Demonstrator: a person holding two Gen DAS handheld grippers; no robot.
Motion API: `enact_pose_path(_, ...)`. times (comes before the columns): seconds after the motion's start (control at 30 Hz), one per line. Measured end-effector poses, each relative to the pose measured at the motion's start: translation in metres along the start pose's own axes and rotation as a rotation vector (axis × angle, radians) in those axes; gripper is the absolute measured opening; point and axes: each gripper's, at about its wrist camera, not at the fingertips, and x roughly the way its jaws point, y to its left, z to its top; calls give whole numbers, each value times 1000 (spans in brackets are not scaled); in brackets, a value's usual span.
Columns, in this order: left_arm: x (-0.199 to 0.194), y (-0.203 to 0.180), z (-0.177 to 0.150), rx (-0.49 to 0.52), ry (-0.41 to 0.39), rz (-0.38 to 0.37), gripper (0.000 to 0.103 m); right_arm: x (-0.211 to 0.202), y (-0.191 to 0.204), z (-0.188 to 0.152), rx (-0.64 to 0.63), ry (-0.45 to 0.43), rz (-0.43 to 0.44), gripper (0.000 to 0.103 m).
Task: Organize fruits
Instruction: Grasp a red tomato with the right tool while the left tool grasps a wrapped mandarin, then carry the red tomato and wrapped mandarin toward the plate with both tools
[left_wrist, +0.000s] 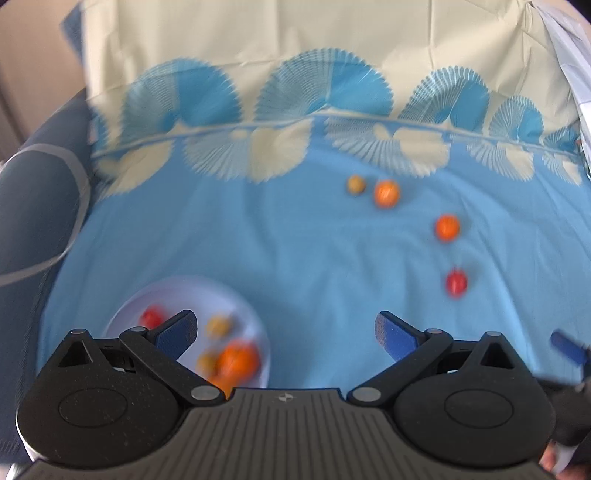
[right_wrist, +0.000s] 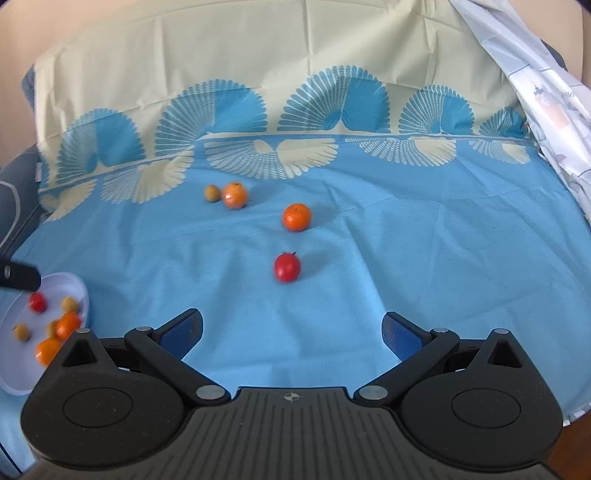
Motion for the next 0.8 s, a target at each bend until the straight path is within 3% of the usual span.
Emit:
enact_pose_path(0.2,100,-49,68,10,-14,-48,103,94,-5,21,-34,-28,-4,101)
enact_pose_path(0.3,148,-71,92,15,-9,-58,103,133,-2,25,-90,-19,-4,96)
enact_pose_path(0.4,188,-88,109,19,9,-76,103,153,-4,18,-114,1,-9,89)
enact_pose_path(0.5,217,-101,117,29,36,-88,102,150,-6,12,-134,-33,2,83)
enact_pose_path(0.57,225,-102,118,-5,52,-131,78,148,-6,11,-135,-40,7,69)
enact_pose_path(0.6,228,-102,118,-20,78,-160,47,146,-5,10,-141,-45,8,61)
enact_pose_path(0.63,230,-101,118,-40,101,-173,41,143,-4,10,-150,-49,18,34)
enact_pose_path(0.67,226,-99,116,-55,90,-167,41,141,-2,10,-157,-48,33,30)
enact_pose_path(0.8,206,-89,106,-60,82,-165,41,137,-4,9,-141,-54,30,30)
